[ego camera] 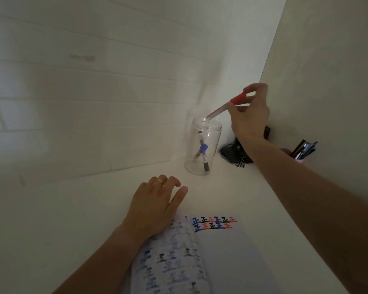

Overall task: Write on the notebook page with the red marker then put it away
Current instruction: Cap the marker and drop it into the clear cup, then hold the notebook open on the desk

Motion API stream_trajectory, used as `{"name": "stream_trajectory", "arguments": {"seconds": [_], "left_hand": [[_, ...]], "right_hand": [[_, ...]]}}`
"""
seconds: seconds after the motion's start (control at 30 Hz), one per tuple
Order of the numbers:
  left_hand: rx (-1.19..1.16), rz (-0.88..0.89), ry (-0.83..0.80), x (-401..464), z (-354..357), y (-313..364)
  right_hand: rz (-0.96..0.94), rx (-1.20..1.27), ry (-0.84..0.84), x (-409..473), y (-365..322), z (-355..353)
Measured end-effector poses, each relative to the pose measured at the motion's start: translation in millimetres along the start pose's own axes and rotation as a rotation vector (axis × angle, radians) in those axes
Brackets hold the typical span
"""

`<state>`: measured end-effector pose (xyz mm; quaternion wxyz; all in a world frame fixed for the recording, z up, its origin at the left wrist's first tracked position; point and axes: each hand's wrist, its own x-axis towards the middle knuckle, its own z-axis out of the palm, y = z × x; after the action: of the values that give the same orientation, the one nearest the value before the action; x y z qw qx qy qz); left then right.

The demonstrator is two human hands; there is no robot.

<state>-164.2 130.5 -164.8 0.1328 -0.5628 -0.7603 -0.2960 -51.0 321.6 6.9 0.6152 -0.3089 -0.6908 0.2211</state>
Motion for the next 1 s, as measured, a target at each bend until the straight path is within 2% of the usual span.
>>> {"name": "stream_trajectory", "arguments": {"seconds": [0.2,0.33,0.53,0.67,0.87,1.0], "left_hand": [[0.002,0.015,0.003,2,4,0],[0.002,0.023,0.008,2,6,-1],[0.003,0.025,-0.009,2,8,-2],[0.003,0.029,-0.005,1,5,-1],[0.017,0.044,0.037,-11,-12,15],[-0.021,0.022,-0.018,-35,-26,32]], "right_hand": [[0.048,-0.297,-0.186,3,32,33],[0.110,-0.331,-0.242,3,41,48],[0.089,-0.369,-0.267,-4,40,44],[0.030,-0.332,-0.235,-30,28,14],[0.128,-0.307,-0.428,-138,24,-68],[0.172,-0.370,-0.502,-204,34,-115]]}}
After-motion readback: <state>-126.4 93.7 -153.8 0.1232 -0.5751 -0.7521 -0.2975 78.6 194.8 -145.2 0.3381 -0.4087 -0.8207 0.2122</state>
